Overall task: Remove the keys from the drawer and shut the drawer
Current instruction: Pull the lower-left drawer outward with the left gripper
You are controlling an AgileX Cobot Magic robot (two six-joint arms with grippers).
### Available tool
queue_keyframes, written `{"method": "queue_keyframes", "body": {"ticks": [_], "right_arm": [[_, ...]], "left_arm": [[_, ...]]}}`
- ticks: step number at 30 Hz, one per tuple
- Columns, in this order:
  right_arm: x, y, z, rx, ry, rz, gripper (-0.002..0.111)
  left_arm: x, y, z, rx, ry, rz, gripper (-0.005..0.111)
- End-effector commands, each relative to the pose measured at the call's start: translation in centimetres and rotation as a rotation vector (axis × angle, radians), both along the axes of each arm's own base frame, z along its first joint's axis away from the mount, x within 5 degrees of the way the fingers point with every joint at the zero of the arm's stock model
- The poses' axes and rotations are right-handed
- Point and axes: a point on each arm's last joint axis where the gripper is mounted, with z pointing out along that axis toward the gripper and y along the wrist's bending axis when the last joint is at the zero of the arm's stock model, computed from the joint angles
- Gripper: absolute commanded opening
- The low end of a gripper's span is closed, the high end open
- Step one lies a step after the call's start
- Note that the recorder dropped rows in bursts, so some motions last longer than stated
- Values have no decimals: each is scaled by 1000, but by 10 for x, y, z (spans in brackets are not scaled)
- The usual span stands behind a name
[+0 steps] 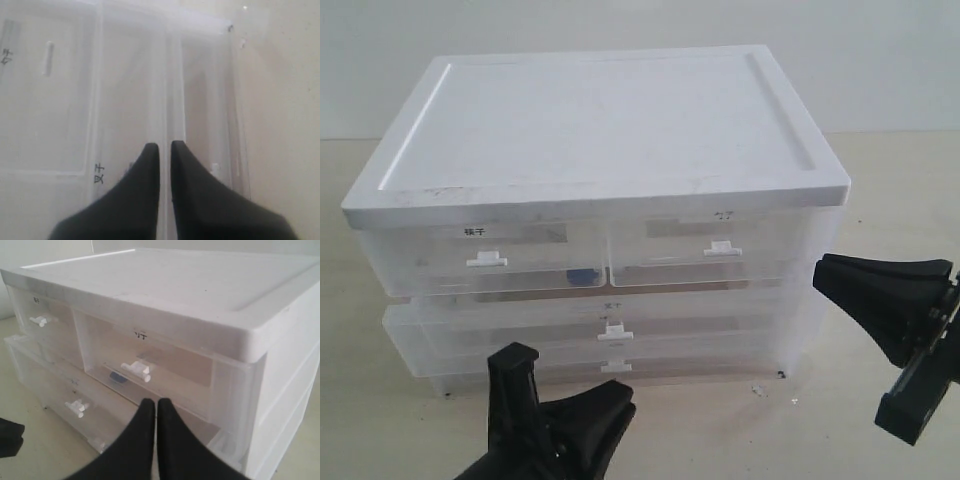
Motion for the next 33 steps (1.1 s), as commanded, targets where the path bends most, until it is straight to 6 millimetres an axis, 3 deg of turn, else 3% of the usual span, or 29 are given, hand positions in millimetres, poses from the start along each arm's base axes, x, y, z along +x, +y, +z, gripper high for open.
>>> {"method": "queue_keyframes", "body": {"ticks": [1,5,10,14,22,33], "right_arm": [[2,0,1,-1,-8,-1,0],[2,0,2,-1,-8,-2,0],[2,0,2,-1,-8,-2,0],[1,0,1,-3,-8,0,0],[2,0,1,-5,-3,-3,0],[2,0,1,-2,-3,-2,0]], "left_arm": [[0,-6,24,-204,52,45,24],[-5,-16,42,-227,219,28,45],[2,-16,69,-164,209,93,44],[19,-20,68,-41,374,148,44],[48,-9,71,5,293,215,44],[55,-9,67,35,341,140,44]]}}
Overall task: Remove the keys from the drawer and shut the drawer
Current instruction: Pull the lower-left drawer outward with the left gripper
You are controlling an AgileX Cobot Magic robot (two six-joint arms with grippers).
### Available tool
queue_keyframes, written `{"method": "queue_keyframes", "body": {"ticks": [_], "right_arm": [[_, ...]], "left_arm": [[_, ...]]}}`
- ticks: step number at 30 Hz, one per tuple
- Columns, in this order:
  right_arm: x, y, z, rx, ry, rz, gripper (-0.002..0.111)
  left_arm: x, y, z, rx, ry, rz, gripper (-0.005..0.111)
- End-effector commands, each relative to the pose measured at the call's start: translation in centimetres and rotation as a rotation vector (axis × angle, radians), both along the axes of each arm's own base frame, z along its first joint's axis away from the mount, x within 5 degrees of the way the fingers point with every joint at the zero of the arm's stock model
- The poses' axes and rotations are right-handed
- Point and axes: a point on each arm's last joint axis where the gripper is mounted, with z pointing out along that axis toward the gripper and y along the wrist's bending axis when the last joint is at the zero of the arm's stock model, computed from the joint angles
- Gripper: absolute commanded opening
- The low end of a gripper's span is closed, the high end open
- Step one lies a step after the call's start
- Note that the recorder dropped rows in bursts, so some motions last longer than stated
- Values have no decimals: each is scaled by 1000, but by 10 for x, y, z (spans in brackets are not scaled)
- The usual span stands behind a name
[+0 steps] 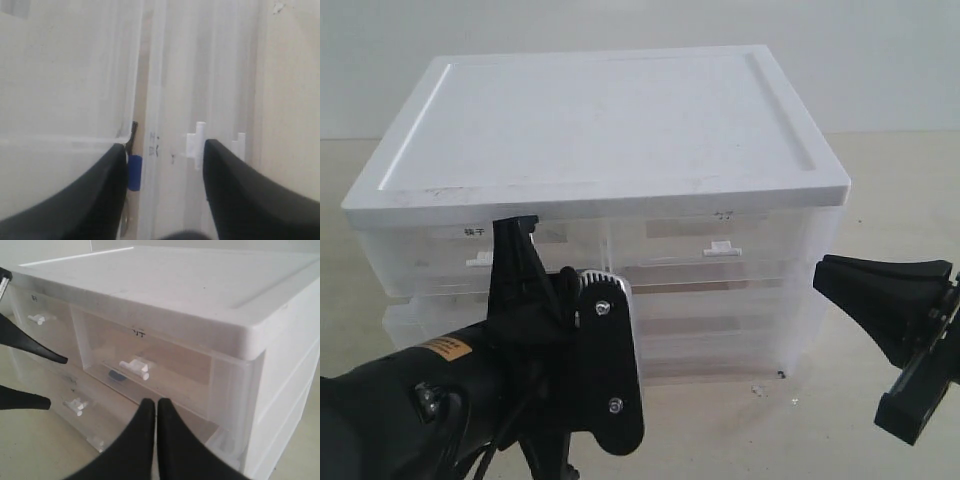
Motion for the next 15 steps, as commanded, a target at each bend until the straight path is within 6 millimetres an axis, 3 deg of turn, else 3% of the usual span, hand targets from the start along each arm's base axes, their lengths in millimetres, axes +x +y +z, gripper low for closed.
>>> {"method": "queue_keyframes", "body": {"ticks": [1,9,15], "right_arm": [[1,0,2,2,-6,1,0],[1,0,1,0,-5,0,0],[1,0,1,4,-1,-1,0]], "left_arm": [[-1,-4,0,4,7,-48,44],[12,5,2,-2,-23,18,44],[11,2,-2,10,37,-64,44]]}}
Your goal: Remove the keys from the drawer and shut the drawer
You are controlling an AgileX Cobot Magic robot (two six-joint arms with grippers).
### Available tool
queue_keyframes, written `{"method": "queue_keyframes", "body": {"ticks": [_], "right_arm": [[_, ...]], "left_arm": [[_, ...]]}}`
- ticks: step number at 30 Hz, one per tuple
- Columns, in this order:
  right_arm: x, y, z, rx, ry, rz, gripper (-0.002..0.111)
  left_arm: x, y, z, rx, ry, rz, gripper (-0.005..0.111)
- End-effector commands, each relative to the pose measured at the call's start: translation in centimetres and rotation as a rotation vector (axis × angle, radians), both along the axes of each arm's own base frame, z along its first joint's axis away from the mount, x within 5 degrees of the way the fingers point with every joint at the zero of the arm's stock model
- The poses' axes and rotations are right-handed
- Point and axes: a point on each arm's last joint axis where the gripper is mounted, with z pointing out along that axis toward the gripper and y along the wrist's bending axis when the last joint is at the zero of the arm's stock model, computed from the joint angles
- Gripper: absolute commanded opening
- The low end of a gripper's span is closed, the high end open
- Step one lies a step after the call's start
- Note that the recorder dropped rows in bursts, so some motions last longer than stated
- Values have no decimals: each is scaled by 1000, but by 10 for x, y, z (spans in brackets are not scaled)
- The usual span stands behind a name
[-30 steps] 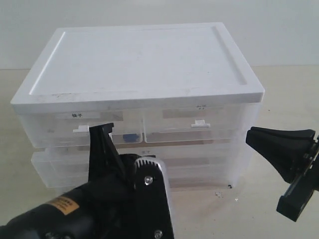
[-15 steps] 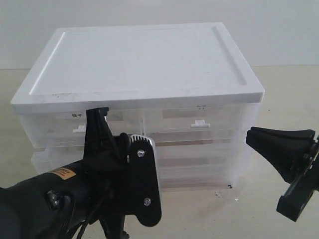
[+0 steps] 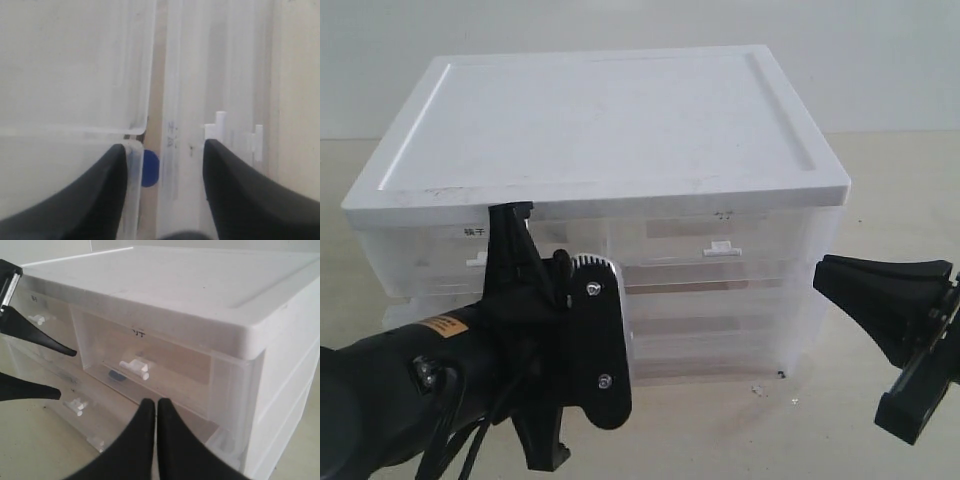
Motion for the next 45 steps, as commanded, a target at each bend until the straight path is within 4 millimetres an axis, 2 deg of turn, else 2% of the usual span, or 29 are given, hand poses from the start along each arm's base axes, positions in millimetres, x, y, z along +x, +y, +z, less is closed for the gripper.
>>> {"method": "queue_keyframes", "body": {"ticks": [1,9,19,21,24,25,30,33,37,45], "right_arm": [[1,0,2,3,-5,1,0],[1,0,1,0,-5,4,0],[1,0,1,1,-1,7,0],[1,0,1,-1,0,6,0],[1,0,1,-1,0,6,0],[1,0,1,0,0,4,0],[1,0,1,4,0,-1,0],[2,0,1,5,1,-5,0],[2,0,1,5,1,-5,0],[2,0,1,5,1,-5,0]], "left_arm": [[-2,-4,-2,-1,45,-67,44],[3,-1,-4,4,45,-42,44],[10,-2,-28,87,74,-13,41],[9,-3,-32,100,86,-19,34],[8,-1,-32,76,130,23,6],[7,0,-30,72,131,29,5],[-1,1,-22,50,200,-2,5],[-12,-2,-13,-26,275,-94,5],[-21,-7,-13,-69,360,-161,5],[-22,-5,-16,-54,360,-167,5]]}}
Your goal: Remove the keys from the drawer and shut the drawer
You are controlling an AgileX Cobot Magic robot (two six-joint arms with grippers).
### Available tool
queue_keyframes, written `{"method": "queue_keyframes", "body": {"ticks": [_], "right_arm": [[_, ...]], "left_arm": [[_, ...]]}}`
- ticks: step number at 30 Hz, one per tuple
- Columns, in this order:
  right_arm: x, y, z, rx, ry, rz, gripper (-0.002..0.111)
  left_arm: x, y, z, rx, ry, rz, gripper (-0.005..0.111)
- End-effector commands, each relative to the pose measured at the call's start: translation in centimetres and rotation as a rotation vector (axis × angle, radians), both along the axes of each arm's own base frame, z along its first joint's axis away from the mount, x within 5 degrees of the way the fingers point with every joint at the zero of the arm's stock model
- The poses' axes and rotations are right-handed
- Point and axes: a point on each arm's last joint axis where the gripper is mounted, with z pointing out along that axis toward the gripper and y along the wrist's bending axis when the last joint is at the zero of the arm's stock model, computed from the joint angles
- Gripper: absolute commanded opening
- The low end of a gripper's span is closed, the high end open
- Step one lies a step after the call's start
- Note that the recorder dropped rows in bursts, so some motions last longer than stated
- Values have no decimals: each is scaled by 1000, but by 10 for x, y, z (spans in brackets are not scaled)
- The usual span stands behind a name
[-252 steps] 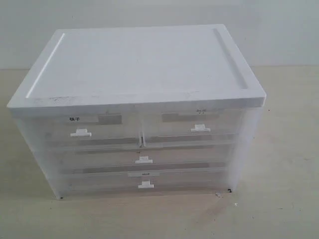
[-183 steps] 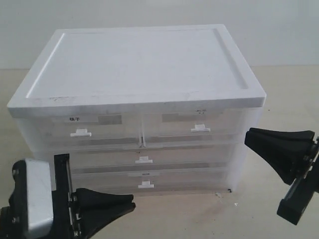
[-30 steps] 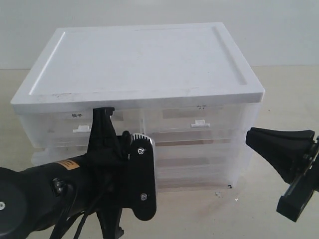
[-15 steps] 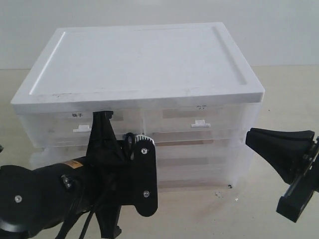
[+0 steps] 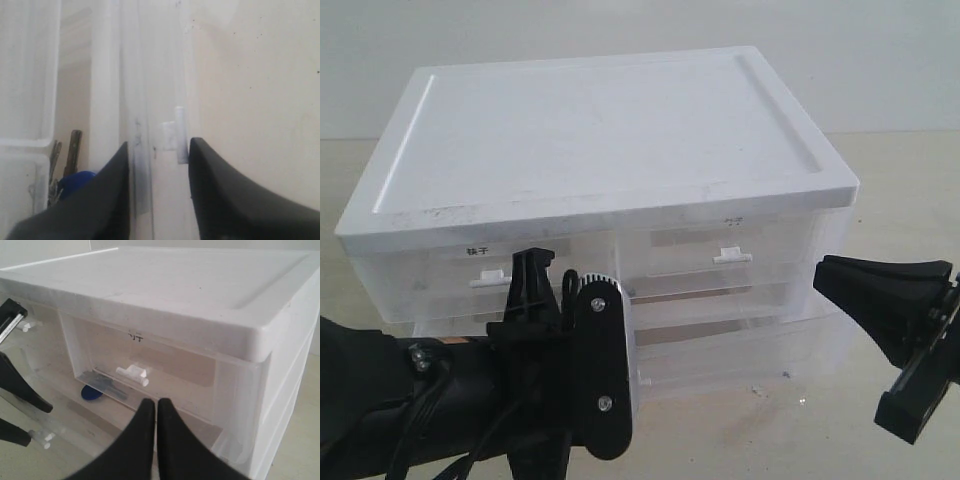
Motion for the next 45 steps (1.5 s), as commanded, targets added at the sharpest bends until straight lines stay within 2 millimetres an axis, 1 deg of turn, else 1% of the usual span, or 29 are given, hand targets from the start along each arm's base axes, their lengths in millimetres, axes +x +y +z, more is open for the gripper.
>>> {"method": "queue_keyframes", "body": {"ticks": [1,6,10,14,20,21,23,25,27,29,30,33,35,37,38,39,40,41,42,43,44,45], "right_arm": [[2,0,2,2,-6,-3,0],[2,0,2,2,-6,-3,0],[2,0,2,4,-6,-5,0],[2,0,2,4,-6,-5,0],[2,0,2,4,-6,-5,0],[2,0,2,4,-6,-5,0],[2,0,2,4,-6,-5,0],[2,0,2,4,-6,-5,0],[2,0,2,5,-4,-5,0],[2,0,2,4,-4,-4,0],[2,0,2,2,-4,-2,0],[2,0,2,4,-2,-2,0],[2,0,2,4,-2,-2,0],[2,0,2,4,-2,-2,0],[2,0,2,4,-2,-2,0],[2,0,2,4,-2,-2,0],[2,0,2,4,-2,-2,0],[2,0,2,4,-2,-2,0],[2,0,2,4,-2,-2,0],[2,0,2,4,-2,-2,0],[2,0,2,4,-2,-2,0],[1,0,1,4,-1,0,0]], "left_arm": [[-12,1,-9,8,67,-78,5],[-24,17,-29,69,128,-100,5],[-28,21,-33,75,151,-113,5],[-29,17,-23,28,150,-138,5],[-30,17,-3,-44,108,-145,5],[-31,17,0,-59,111,-152,7],[-34,16,4,-85,120,-176,15],[-36,17,8,-103,122,-190,30],[-37,17,10,-120,130,-188,49],[-37,17,12,-134,137,-173,64],[-37,17,12,-136,140,-170,66],[-38,17,14,-153,152,-165,66],[-40,18,19,-181,153,-174,66],[-42,19,36,-275,161,-147,66],[-48,21,51,-357,181,-160,66],[-51,21,57,-394,193,-177,66],[-56,25,72,-490,227,-173,66],[-57,27,77,-527,240,-153,65],[-53,34,84,-580,241,-47,61],[-44,41,83,-561,182,63,55],[-39,44,82,-550,160,134,52],[-32,48,75,-522,143,224,51]]}}
